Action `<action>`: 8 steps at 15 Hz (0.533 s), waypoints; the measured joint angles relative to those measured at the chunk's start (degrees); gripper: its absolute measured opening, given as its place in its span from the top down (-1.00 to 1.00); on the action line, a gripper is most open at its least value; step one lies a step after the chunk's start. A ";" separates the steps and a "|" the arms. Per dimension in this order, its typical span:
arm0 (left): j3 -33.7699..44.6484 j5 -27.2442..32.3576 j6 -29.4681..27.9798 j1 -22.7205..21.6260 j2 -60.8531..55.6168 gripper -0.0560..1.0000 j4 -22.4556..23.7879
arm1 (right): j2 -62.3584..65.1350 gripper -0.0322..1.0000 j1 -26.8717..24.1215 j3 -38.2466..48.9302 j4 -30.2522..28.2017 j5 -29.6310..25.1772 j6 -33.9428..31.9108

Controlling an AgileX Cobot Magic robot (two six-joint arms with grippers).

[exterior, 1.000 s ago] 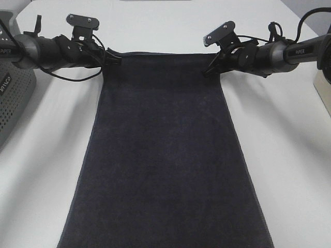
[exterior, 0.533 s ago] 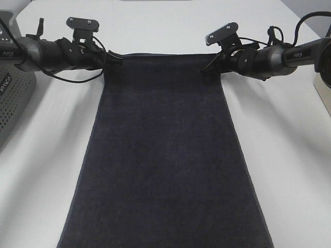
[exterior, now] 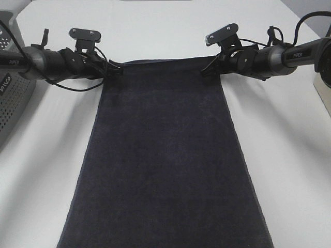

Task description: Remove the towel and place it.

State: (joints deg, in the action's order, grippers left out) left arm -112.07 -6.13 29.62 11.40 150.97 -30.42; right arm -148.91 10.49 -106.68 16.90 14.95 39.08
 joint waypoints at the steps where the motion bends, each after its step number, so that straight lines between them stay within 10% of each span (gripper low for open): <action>1: 0.00 0.00 0.00 0.00 0.00 0.89 0.00 | 0.00 0.93 0.00 0.00 0.00 -1.15 -0.06; 8: 0.00 -2.69 0.00 -0.74 0.00 -0.35 2.64 | 0.00 -0.09 -0.17 0.00 0.23 -0.80 -0.97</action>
State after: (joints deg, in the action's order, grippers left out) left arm -112.07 -8.82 29.62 10.66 150.97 -27.79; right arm -148.91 10.31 -106.68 17.13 14.15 38.10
